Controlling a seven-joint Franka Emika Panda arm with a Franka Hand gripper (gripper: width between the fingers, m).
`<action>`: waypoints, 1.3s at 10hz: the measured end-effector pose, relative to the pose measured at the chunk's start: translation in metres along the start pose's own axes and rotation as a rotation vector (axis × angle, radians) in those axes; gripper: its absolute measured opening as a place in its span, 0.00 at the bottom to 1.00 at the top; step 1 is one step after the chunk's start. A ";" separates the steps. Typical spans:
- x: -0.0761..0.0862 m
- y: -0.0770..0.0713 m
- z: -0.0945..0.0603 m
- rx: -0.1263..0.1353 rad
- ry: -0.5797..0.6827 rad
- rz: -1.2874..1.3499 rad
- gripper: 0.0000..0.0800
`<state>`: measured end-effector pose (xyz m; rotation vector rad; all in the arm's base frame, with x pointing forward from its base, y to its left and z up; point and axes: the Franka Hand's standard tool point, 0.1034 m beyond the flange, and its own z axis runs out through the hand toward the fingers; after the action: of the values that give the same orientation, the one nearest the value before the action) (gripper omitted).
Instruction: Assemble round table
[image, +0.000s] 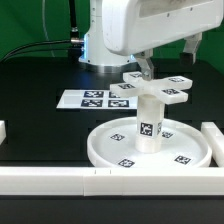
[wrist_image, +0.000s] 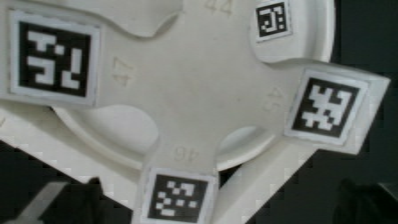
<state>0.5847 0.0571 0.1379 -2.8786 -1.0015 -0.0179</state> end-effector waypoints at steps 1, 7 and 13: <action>0.000 0.000 0.000 0.000 0.000 -0.038 0.81; -0.005 0.003 0.005 -0.039 -0.021 -0.587 0.81; -0.023 0.003 0.020 -0.033 -0.030 -0.588 0.81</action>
Offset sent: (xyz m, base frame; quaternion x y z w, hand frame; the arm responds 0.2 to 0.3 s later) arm 0.0031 0.0100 -0.0002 -0.0574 0.0086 -0.2886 0.9557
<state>0.5684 0.0425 0.1164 -2.5035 -1.8203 -0.0333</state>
